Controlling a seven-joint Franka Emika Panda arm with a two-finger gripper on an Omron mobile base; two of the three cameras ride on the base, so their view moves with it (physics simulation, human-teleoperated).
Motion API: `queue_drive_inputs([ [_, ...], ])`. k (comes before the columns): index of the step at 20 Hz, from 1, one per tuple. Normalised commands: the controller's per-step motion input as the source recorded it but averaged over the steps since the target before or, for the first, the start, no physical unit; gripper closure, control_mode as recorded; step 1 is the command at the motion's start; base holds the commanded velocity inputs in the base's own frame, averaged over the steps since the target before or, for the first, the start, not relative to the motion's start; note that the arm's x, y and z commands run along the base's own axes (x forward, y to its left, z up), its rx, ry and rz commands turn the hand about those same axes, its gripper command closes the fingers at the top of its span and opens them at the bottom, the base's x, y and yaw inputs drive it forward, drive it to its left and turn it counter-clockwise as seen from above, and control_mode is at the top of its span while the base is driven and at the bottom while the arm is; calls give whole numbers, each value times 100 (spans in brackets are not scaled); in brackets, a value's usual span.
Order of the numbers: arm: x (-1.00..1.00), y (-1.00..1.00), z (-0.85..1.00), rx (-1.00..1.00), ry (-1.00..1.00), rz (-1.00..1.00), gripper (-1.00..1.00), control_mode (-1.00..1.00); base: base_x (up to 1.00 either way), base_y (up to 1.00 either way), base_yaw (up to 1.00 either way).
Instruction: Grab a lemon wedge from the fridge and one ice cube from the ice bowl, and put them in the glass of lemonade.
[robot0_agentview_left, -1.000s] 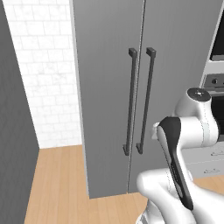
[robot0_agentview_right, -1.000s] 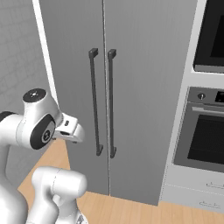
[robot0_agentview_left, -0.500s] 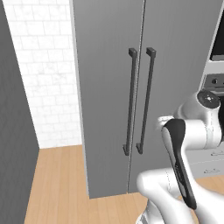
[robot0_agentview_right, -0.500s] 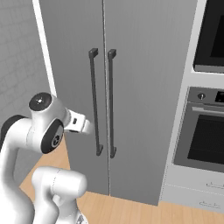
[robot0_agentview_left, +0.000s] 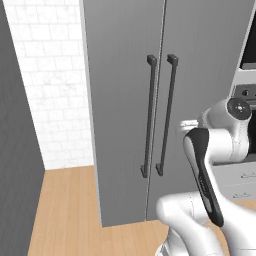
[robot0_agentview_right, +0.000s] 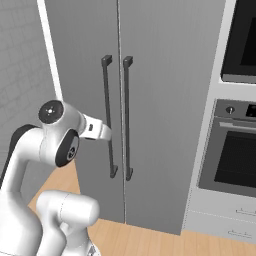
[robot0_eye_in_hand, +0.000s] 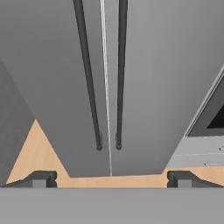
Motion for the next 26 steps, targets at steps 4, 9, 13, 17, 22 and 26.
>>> queue_drive_inputs([
  [4,78,-9,55,0,0,-5,-100,-100,0,0,0],
  [9,65,-31,47,1,2,-7,-100,-100,0,0,0],
  [13,65,-18,13,5,0,-5,-100,-100,0,0,0],
  [17,71,0,0,6,0,-2,-100,-100,0,0,0],
  [22,70,0,0,2,-1,0,-100,-100,0,0,0],
  [26,67,-6,-1,0,-4,0,-100,-100,0,0,0],
])
